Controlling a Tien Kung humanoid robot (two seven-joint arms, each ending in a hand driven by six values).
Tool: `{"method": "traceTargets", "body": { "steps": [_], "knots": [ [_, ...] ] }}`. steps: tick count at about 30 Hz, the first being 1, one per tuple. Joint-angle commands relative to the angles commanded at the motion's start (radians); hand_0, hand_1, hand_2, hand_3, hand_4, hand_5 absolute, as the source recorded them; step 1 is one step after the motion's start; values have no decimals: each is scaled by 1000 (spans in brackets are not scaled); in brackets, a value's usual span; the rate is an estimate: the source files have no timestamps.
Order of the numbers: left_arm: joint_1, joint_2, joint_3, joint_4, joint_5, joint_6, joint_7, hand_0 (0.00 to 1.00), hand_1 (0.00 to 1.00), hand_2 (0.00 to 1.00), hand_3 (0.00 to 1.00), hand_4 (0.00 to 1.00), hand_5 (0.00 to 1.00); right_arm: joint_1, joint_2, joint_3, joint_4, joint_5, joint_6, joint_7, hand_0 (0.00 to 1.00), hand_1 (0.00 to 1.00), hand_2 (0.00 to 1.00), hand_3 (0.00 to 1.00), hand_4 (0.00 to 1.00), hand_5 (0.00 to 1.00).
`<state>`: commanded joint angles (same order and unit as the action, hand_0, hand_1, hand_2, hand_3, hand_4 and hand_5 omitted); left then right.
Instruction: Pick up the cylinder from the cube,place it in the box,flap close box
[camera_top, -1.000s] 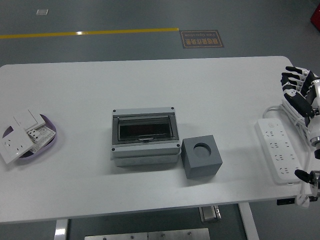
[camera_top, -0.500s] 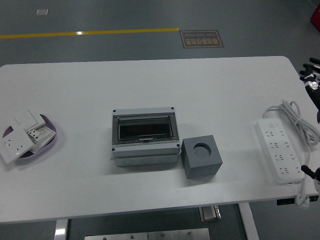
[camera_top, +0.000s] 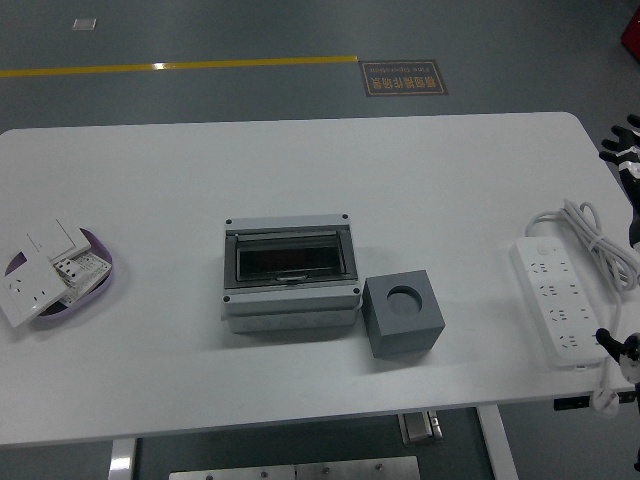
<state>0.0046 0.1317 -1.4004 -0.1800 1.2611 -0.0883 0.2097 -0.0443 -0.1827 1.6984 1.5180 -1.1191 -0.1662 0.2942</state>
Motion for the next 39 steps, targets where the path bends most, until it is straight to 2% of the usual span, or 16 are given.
{"method": "traceTargets", "body": {
  "steps": [7,9,15,28,39],
  "knots": [
    [-3,2,-1,0,0,0,-1,638,663,575,637,725,278,2,-5,15,0,-2,-4,-4,614,634,673,683,773,212],
    [-4,3,-1,0,0,0,-2,638,663,576,637,725,279,2,-6,18,0,0,-1,-4,610,634,679,684,763,179],
    [-1,5,0,0,-1,0,0,638,663,575,637,725,281,0,-7,35,-5,4,17,1,611,635,681,686,765,166],
    [2,10,2,0,2,-1,3,638,663,576,637,724,280,-19,-29,76,-4,-3,50,-10,612,626,674,677,781,209],
    [2,8,1,0,4,-1,5,638,663,575,637,724,279,-31,-34,84,-8,1,53,-14,608,618,659,666,788,235]
  ]
}}
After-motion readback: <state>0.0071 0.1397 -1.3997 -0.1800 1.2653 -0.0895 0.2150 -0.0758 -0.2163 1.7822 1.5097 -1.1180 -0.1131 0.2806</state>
